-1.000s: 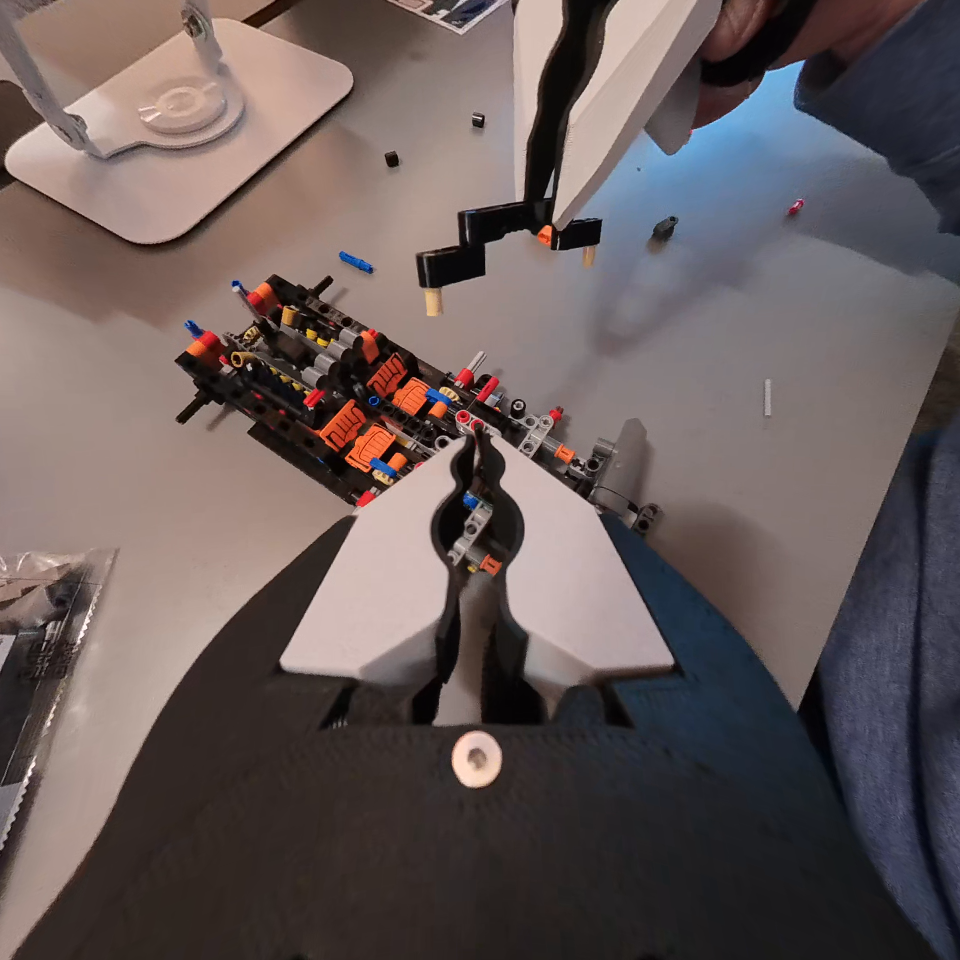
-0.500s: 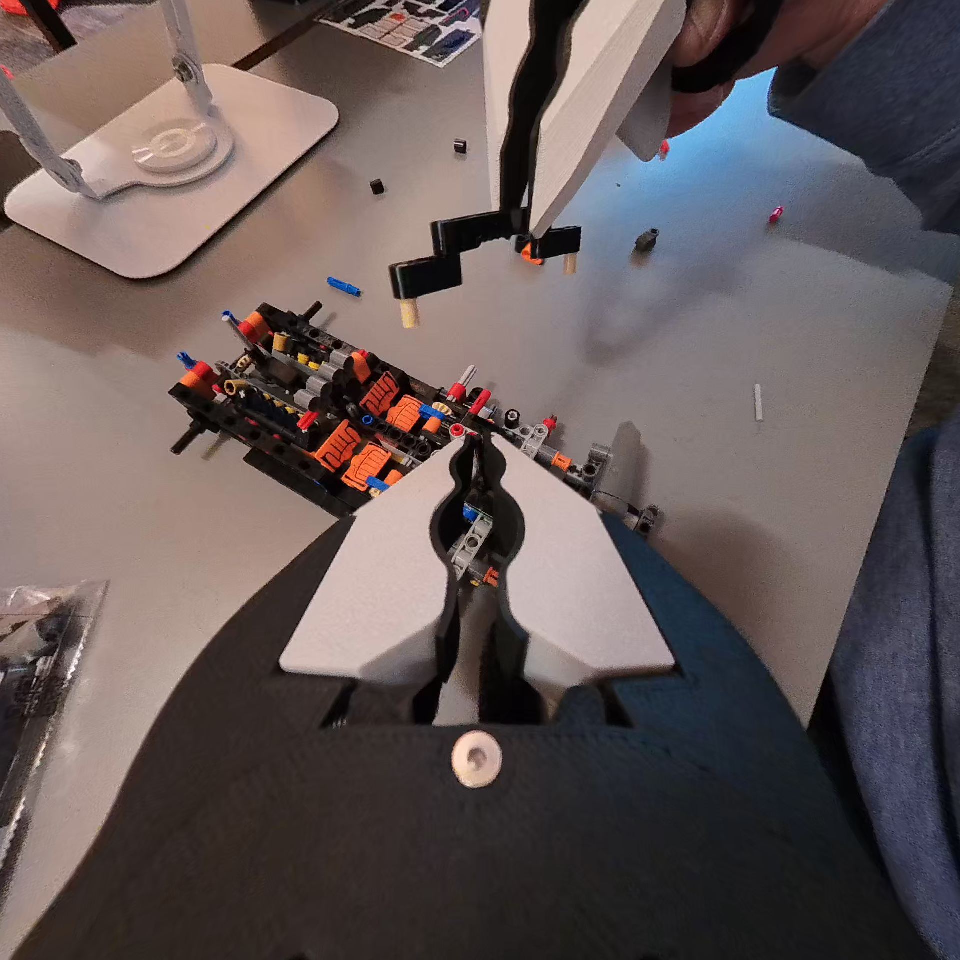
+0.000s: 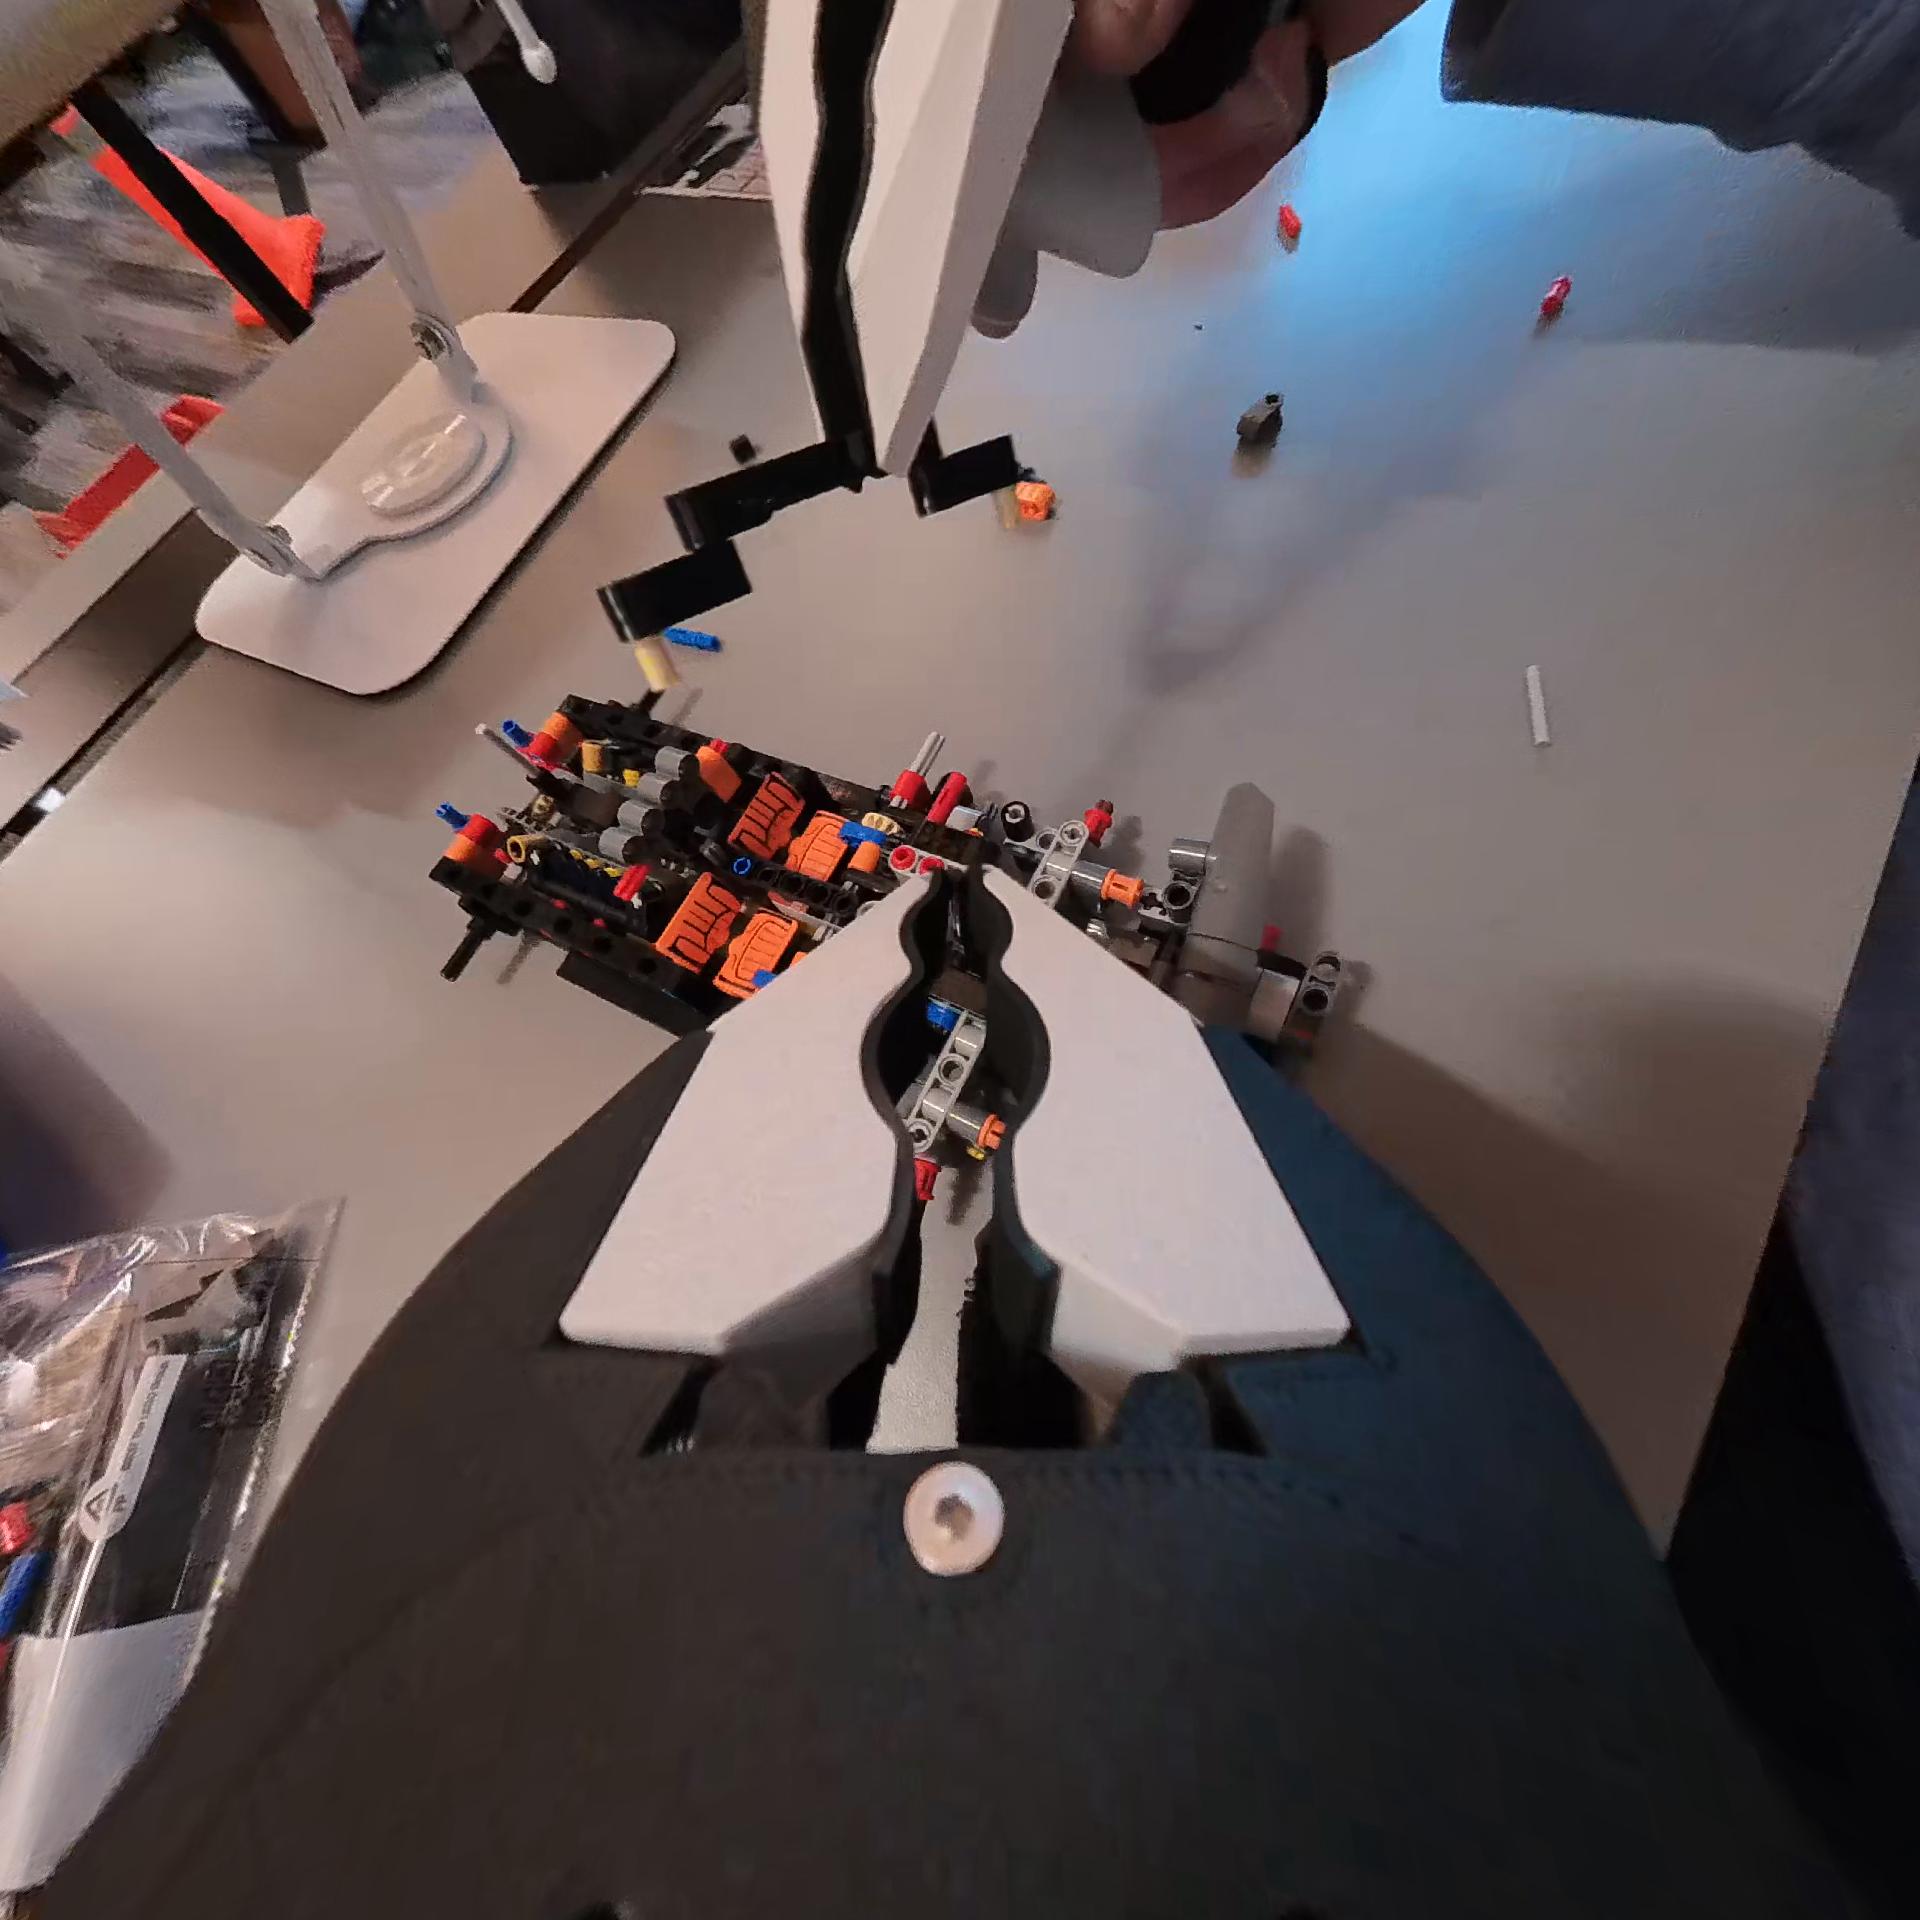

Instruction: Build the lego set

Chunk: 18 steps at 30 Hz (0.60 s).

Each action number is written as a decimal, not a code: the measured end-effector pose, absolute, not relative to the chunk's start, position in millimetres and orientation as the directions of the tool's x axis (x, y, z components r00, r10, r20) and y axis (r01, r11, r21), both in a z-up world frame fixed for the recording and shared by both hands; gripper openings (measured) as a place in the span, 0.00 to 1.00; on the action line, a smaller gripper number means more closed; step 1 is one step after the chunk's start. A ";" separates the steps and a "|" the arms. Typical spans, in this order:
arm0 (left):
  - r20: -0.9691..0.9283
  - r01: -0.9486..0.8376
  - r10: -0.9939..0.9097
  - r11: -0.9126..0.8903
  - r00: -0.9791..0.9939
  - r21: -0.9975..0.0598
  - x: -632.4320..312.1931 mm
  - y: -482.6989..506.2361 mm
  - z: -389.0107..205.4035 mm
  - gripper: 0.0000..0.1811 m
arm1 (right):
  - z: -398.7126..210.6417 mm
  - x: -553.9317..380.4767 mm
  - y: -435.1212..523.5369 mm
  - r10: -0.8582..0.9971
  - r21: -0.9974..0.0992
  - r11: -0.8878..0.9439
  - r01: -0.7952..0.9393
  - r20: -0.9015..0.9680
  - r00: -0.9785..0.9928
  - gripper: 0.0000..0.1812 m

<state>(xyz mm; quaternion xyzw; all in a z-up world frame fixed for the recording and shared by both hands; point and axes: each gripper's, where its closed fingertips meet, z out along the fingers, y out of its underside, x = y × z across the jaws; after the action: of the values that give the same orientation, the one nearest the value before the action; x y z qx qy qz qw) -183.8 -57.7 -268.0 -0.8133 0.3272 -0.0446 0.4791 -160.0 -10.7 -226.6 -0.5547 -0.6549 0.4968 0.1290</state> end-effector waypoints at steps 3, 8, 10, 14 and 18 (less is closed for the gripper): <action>-0.263 -0.504 -0.577 -0.309 0.773 -0.806 -181.3 -61.4 -268.3 0.00 | -226.0 -160.3 -11.9 0.855 -0.794 -0.106 0.598 -0.380 -0.353 0.03; -0.274 -0.511 -0.573 -0.304 0.772 -0.804 -180.2 -65.9 -269.6 0.00 | -225.0 -160.0 -12.4 0.856 -0.795 -0.102 0.598 -0.377 -0.354 0.03; -0.284 -0.518 -0.572 -0.299 0.769 -0.802 -179.7 -66.8 -269.6 0.00 | -225.2 -160.0 -13.5 0.855 -0.794 -0.100 0.600 -0.377 -0.356 0.03; -0.281 -0.513 -0.570 -0.298 0.772 -0.805 -178.7 -68.7 -269.6 0.00 | -228.2 -160.0 -17.1 0.856 -0.785 -0.081 0.614 -0.370 -0.361 0.03; -0.289 -0.520 -0.572 -0.293 0.768 -0.802 -177.5 -71.3 -269.8 0.00 | -233.2 -161.0 -20.9 0.859 -0.772 -0.060 0.632 -0.363 -0.362 0.03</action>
<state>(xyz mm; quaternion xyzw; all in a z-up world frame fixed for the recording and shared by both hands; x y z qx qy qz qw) -177.5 -71.3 -269.8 -0.8035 0.3396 -0.0264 0.4882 -161.0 -20.9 -233.2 -0.5521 -0.6753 0.4744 0.1192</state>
